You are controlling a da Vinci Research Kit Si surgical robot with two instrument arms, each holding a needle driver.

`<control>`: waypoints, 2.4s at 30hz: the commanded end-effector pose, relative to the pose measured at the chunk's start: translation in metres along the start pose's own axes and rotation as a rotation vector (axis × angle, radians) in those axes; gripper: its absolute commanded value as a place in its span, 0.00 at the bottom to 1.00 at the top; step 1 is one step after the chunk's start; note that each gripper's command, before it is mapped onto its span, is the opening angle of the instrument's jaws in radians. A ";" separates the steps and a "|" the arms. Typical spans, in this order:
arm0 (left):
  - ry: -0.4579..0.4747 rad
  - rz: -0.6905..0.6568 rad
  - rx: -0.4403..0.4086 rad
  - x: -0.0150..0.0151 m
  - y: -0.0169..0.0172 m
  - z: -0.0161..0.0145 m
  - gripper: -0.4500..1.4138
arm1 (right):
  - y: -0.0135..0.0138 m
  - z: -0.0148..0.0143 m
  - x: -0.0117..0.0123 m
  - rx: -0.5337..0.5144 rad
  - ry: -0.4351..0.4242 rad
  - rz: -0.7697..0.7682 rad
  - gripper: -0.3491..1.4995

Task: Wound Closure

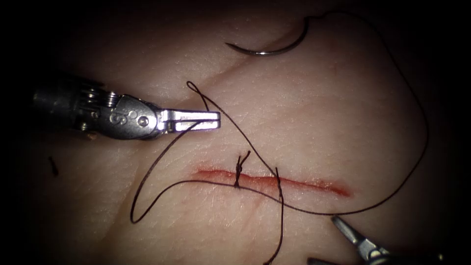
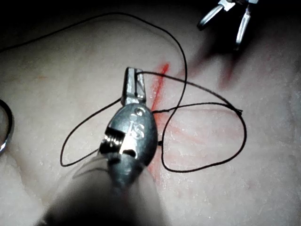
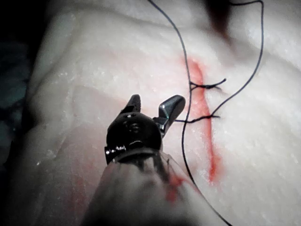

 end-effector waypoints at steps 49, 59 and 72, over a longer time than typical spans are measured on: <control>0.064 -0.060 0.037 -0.0045 0.0043 0.0027 0.00 | 0.0111 0.0246 0.0034 0.454 0.586 0.338 0.00; 0.045 -0.109 0.089 -0.0085 0.0019 0.0017 0.00 | 0.0124 0.0198 0.0043 0.508 0.663 0.316 0.00; 0.047 -0.144 0.113 -0.0127 -0.0034 0.0041 0.00 | 0.0105 0.0156 0.0023 0.836 0.599 0.136 0.00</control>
